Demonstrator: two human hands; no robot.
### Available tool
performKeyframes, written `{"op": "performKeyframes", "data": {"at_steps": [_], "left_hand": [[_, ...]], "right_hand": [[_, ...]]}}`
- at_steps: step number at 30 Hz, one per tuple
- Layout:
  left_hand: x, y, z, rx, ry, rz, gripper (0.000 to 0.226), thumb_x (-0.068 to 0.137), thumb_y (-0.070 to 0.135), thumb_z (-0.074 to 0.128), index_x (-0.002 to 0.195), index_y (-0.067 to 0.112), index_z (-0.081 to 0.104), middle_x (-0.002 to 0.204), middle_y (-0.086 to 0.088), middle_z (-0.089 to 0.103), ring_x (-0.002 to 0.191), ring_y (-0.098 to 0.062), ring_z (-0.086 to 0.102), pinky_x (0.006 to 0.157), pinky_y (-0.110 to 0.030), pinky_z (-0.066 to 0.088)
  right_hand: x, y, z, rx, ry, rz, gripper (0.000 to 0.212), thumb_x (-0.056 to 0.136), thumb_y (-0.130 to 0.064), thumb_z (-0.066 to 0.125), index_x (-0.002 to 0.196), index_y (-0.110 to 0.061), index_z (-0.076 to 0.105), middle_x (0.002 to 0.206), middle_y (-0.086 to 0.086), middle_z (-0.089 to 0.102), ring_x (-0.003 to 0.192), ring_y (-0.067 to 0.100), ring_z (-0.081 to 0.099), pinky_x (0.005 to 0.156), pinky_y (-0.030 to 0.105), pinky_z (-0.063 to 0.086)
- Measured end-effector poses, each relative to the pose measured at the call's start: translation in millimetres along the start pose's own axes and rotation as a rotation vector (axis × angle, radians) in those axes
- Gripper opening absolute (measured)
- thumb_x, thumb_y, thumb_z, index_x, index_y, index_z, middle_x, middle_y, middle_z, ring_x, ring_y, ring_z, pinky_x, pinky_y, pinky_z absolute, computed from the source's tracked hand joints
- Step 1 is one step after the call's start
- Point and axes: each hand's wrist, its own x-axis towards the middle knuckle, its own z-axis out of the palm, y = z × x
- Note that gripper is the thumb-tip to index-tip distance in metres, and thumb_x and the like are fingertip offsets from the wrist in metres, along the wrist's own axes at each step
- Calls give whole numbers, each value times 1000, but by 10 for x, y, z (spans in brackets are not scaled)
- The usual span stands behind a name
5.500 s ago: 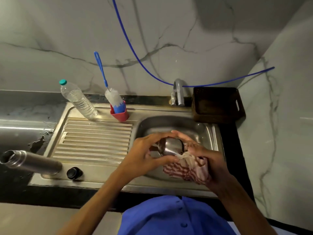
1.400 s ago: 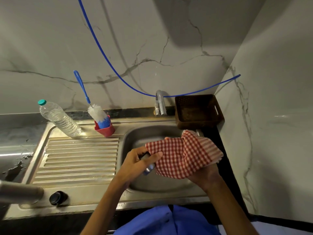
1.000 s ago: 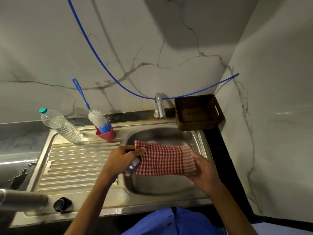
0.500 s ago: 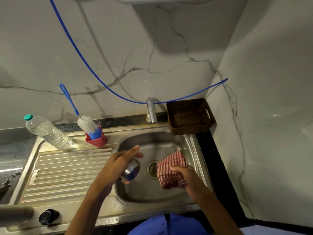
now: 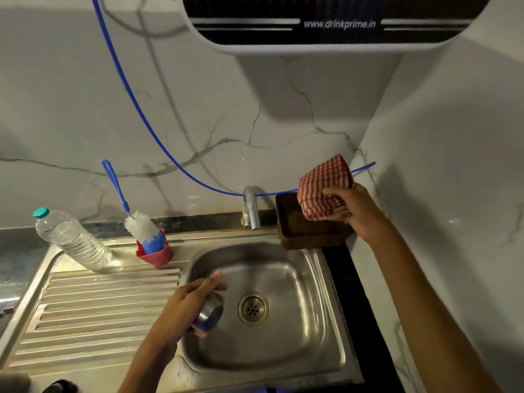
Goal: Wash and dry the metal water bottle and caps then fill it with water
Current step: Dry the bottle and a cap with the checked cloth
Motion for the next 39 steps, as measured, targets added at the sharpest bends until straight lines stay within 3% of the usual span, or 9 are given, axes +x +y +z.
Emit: {"op": "performKeyframes", "data": {"at_steps": [4, 7, 11, 17, 21, 23, 31, 36, 39], "left_hand": [[20, -124, -28, -47, 7, -52, 40, 94, 61, 60, 89, 29, 84, 88, 1, 80, 91, -30, 72, 70, -38, 58], [64, -293, -112, -66, 6, -102, 40, 92, 64, 62, 87, 32, 85, 94, 1, 80, 98, -29, 71, 78, -40, 58], [78, -477, -139, -91, 23, -156, 40, 94, 62, 61, 85, 31, 85, 101, -2, 78, 88, -28, 70, 74, -38, 56], [45, -564, -108, -167, -82, -162, 46, 82, 44, 55, 103, 8, 76, 65, -5, 69, 46, -17, 58, 61, -32, 41], [-110, -880, -304, -208, -18, -70, 29, 96, 30, 65, 116, 10, 69, 85, -7, 69, 62, -15, 73, 61, -34, 58], [-251, -1145, -494, -220, 99, -35, 38, 89, 34, 79, 116, 12, 65, 82, -6, 76, 76, -25, 78, 76, -44, 62], [-456, -2161, -1348, 94, 438, -33, 76, 65, 46, 87, 130, 19, 56, 114, -1, 63, 102, -17, 66, 86, -30, 55], [-531, -2287, -1724, -580, 117, -182, 72, 76, 48, 88, 128, 5, 65, 110, -17, 77, 102, -31, 75, 90, -37, 62], [-507, -2253, -1810, -614, -58, -166, 57, 90, 48, 78, 129, 8, 67, 117, -21, 75, 100, -35, 73, 88, -36, 62]], "right_hand": [[233, 580, -125, -513, 349, 168, 69, 81, -36, 79, 134, -3, 48, 116, 11, 61, 103, 30, 64, 81, 41, 58], [5, 1160, -154, -501, 465, 147, 53, 84, -38, 74, 122, -8, 52, 106, 13, 68, 85, 28, 67, 73, 44, 61], [-543, 1839, -98, -427, 216, 280, 20, 93, -24, 69, 107, -10, 67, 89, 10, 74, 66, 19, 68, 56, 32, 51], [-1019, 2158, 254, -417, -52, 343, 22, 98, -27, 65, 109, -9, 65, 90, 9, 74, 62, 15, 64, 50, 21, 42], [-1151, 2111, 747, -475, -210, 257, 19, 95, -34, 68, 105, -18, 68, 93, 4, 78, 70, 20, 72, 54, 25, 48], [-1257, 2121, 1131, -497, -352, 225, 16, 94, -36, 69, 104, -24, 69, 95, 1, 78, 77, 20, 74, 57, 26, 50], [-1624, 2209, 2285, -614, -677, 167, 12, 95, -32, 67, 104, -24, 68, 99, 4, 76, 77, 14, 70, 65, 26, 50], [-1984, 2260, 2855, -709, -878, 4, 65, 70, -49, 87, 126, -48, 55, 121, -18, 65, 103, 2, 67, 86, 26, 57], [-2257, 2247, 3343, -721, -944, -110, 73, 73, -48, 86, 134, -51, 47, 126, -23, 60, 110, -1, 63, 85, 25, 57]]}}
